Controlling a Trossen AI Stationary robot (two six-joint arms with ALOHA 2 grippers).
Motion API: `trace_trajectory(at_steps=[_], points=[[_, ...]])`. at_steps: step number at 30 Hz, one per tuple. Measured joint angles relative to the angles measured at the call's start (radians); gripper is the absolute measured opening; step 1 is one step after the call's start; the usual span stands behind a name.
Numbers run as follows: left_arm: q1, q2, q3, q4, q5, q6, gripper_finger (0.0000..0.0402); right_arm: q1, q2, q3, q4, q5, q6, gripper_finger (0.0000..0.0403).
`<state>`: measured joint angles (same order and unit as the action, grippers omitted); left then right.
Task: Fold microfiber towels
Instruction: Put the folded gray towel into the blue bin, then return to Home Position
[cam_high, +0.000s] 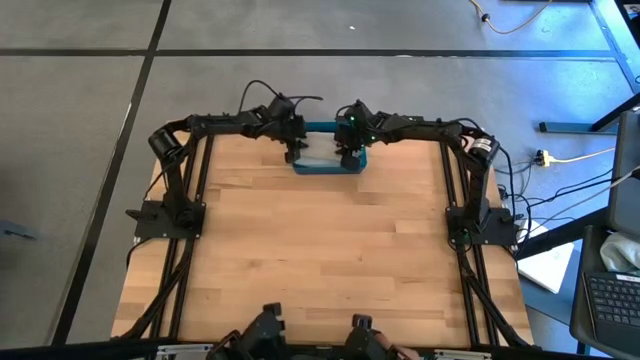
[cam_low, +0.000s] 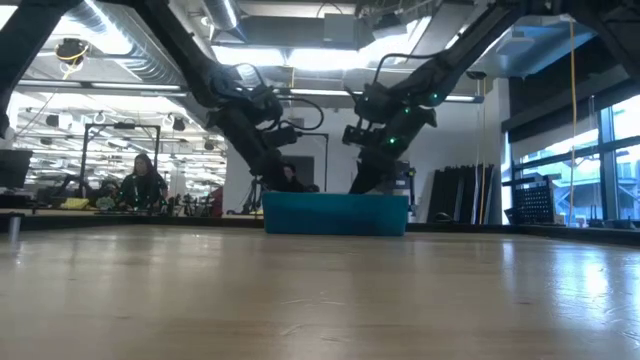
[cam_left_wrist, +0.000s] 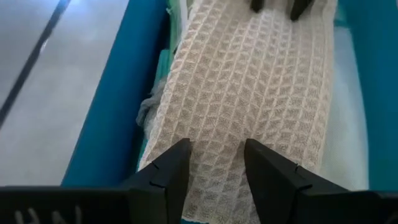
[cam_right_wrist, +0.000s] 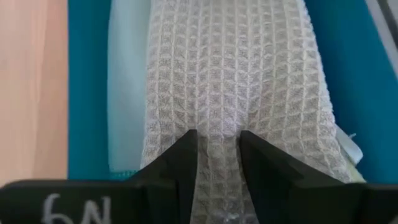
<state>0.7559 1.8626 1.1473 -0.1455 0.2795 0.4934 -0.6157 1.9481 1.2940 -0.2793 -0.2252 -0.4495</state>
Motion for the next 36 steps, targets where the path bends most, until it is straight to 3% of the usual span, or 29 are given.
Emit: trace_trajectory(at_steps=[4,14,18,22,33,36], points=[[0.002,0.000,0.000,0.001,0.054,-0.020,0.0145,-0.013,0.002,0.001,-0.008,-0.012,0.004,0.0123],[-0.007,0.006,0.000,0.014,0.043,-0.020,0.0144,-0.042,0.035,-0.009,0.005,-0.052,-0.001,0.0123],[-0.022,0.002,0.000,0.001,-0.040,-0.019,0.0144,-0.043,0.034,-0.009,0.003,-0.056,0.003,0.0123],[-0.021,-0.067,0.000,-0.033,-0.079,-0.015,0.0144,-0.030,-0.021,-0.014,-0.024,-0.055,0.027,0.0123],[-0.023,-0.294,0.000,-0.131,-0.063,-0.038,0.0144,-0.020,-0.250,-0.014,-0.110,-0.051,0.049,0.0123],[-0.023,-0.376,-0.002,-0.244,0.004,-0.042,0.0144,-0.016,-0.320,-0.014,-0.196,-0.092,0.099,0.0123]])
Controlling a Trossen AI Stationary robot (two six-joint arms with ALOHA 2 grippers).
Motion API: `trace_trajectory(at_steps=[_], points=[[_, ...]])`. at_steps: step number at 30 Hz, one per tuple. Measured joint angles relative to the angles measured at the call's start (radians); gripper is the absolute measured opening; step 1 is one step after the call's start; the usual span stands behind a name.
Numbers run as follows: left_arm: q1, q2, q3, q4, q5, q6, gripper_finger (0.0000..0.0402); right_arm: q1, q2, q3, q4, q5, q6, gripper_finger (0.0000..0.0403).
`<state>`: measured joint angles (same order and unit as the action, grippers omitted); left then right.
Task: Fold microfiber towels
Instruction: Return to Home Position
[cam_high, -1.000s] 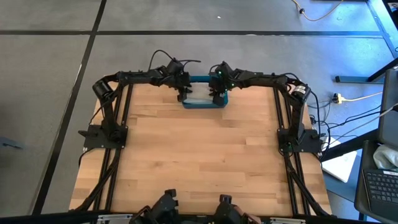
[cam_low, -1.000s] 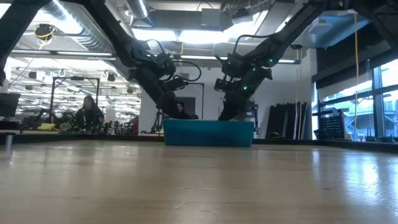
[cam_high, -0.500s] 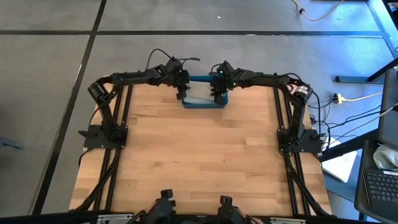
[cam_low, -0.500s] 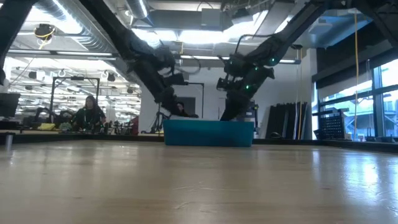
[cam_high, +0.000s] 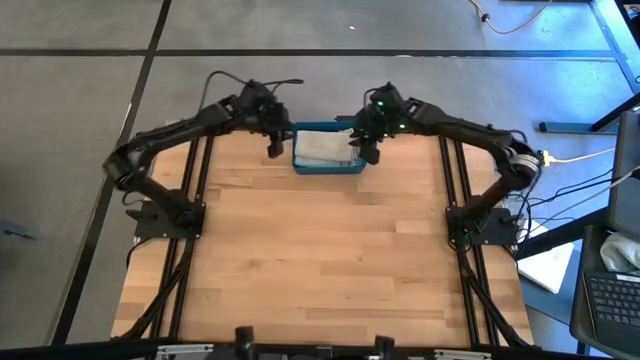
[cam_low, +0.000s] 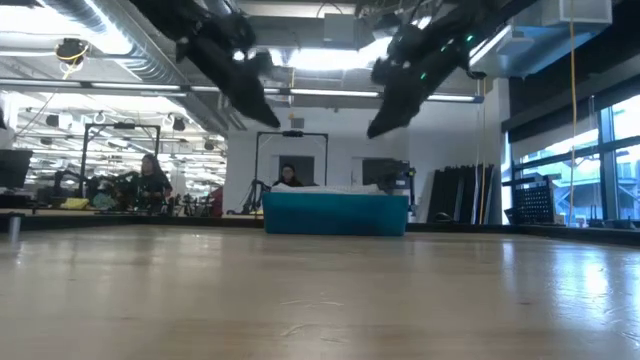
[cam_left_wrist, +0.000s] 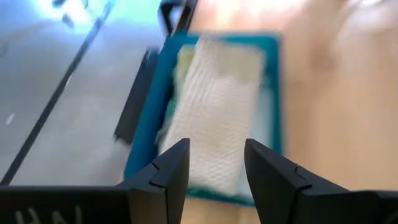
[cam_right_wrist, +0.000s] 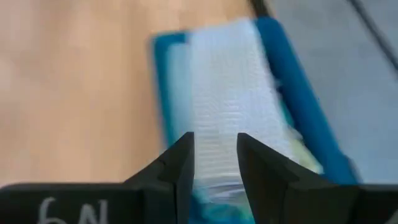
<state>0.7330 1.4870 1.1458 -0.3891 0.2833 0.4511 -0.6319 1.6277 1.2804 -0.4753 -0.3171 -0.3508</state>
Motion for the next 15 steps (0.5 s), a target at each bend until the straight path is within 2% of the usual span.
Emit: trace_trajectory(at_steps=[2,4,8,11,15], points=[[0.000,-0.076,-0.032,0.007,0.058,-0.013,0.0144,0.006,-0.057,-0.022,-0.013,-0.067,0.024,0.0123],[0.000,-0.175,-0.113,0.072,0.082,-0.053,0.0144,0.020,-0.134,-0.092,0.048,-0.071,0.069,0.0123],[-0.009,-0.399,-0.372,0.257,0.095,-0.206,0.0144,0.039,-0.302,-0.328,0.207,-0.034,0.198,0.0123],[-0.058,-0.574,-0.562,0.389,0.092,-0.316,0.0144,0.055,-0.443,-0.530,0.400,0.025,0.340,0.0123],[-0.156,-0.798,-0.725,0.415,-0.003,-0.408,0.0144,0.124,-0.626,-0.779,0.617,0.144,0.479,0.0123]])
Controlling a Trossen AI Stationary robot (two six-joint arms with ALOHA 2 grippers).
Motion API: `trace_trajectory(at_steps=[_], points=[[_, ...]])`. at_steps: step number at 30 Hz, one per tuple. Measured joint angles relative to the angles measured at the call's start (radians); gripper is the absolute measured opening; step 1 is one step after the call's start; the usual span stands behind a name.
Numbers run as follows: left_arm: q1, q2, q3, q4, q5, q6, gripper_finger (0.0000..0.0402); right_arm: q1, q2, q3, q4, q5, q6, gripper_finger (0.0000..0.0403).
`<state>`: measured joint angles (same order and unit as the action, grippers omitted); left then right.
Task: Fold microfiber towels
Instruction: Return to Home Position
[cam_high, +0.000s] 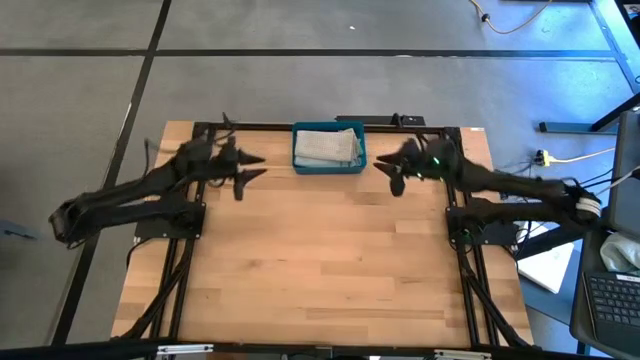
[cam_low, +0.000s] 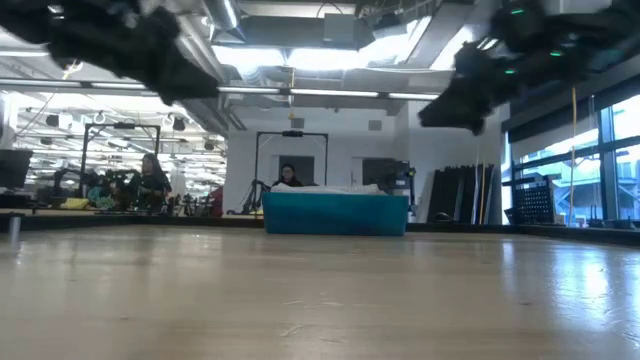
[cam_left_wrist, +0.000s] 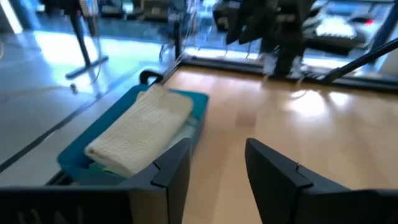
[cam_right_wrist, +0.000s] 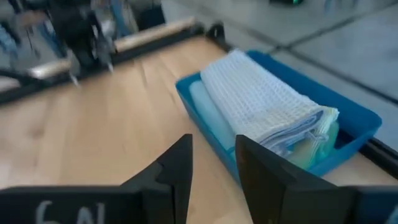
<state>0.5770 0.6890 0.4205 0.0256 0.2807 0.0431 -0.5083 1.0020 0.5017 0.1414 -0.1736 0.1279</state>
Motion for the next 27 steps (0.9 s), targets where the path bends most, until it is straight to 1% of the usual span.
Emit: trace_trajectory(at_steps=[3,7,10,13,15,18,22,27], points=[[-0.076,-0.168,-0.089,0.000,-0.052,-0.057,0.0144,0.088,-0.144,-0.144,0.106,0.116,0.057,0.0123],[-0.161,-0.371,-0.169,-0.081,-0.135,-0.086,0.0144,0.216,-0.319,-0.283,0.135,0.279,0.083,0.0123],[-0.207,-0.500,-0.223,-0.102,-0.139,-0.095,0.0144,0.307,-0.431,-0.363,0.162,0.354,0.098,0.0123],[-0.240,-0.625,-0.270,-0.114,-0.124,-0.104,0.0144,0.386,-0.523,-0.441,0.207,0.402,0.072,0.0123],[-0.253,-0.689,-0.295,-0.151,-0.126,-0.096,0.0144,0.431,-0.579,-0.497,0.235,0.433,0.057,0.0123],[-0.255,-0.686,-0.302,-0.177,-0.125,-0.085,0.0144,0.486,-0.637,-0.495,0.175,0.467,0.037,0.0123],[-0.256,-0.687,-0.308,-0.168,-0.064,-0.073,0.0142,0.545,-0.686,-0.495,0.177,0.469,-0.034,0.0123],[-0.256,-0.687,-0.295,-0.149,-0.008,-0.095,0.0132,0.581,-0.753,-0.495,0.177,0.469,-0.099,0.0123]])
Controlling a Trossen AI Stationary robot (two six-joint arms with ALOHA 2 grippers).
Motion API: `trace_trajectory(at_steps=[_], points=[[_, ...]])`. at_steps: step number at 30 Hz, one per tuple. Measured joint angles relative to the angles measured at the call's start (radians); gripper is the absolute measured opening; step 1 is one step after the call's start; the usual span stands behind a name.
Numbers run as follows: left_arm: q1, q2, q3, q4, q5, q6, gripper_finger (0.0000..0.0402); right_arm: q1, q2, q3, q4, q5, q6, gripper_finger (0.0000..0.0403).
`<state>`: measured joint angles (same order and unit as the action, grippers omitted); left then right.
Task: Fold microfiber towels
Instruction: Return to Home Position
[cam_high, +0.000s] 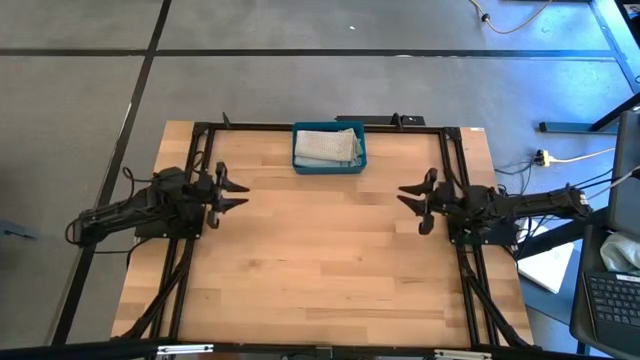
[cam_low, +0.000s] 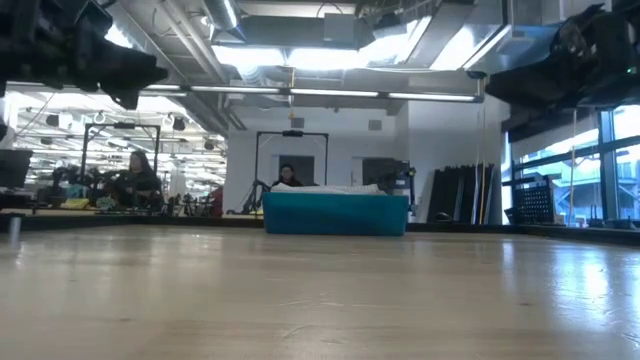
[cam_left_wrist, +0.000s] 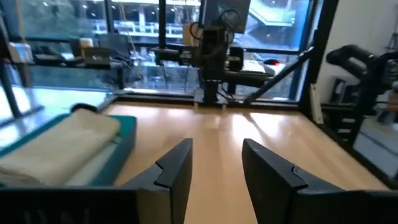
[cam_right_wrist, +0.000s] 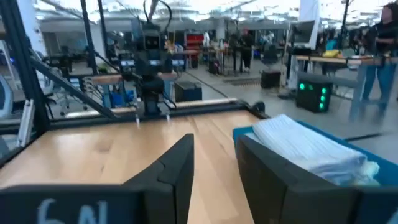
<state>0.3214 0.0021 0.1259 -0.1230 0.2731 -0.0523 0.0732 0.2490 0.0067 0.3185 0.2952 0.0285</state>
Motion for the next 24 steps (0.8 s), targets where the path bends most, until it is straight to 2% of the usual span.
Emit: trace_trajectory(at_steps=[3,6,9,15,18,24], points=[[-0.006,0.000,-0.026,0.052,0.043,-0.042,0.0125,0.008,-0.030,0.000,-0.002,0.000,-0.005,0.0123],[-0.024,0.003,-0.118,0.185,0.075,-0.123,0.0117,0.012,-0.039,0.000,-0.006,-0.035,0.014,0.0123],[-0.054,0.020,-0.117,0.189,0.020,-0.124,0.0107,0.012,-0.039,0.000,-0.018,-0.073,0.044,0.0123],[-0.144,0.000,-0.118,0.182,-0.105,-0.136,0.0090,0.012,-0.031,0.000,-0.084,0.025,0.099,0.0123],[-0.194,0.000,-0.118,0.174,-0.181,-0.070,0.0082,0.016,-0.032,0.000,-0.075,0.018,0.076,0.0123],[-0.211,0.000,-0.118,0.160,-0.202,0.143,0.0082,0.016,-0.032,0.000,-0.077,0.018,-0.015,0.0123]])
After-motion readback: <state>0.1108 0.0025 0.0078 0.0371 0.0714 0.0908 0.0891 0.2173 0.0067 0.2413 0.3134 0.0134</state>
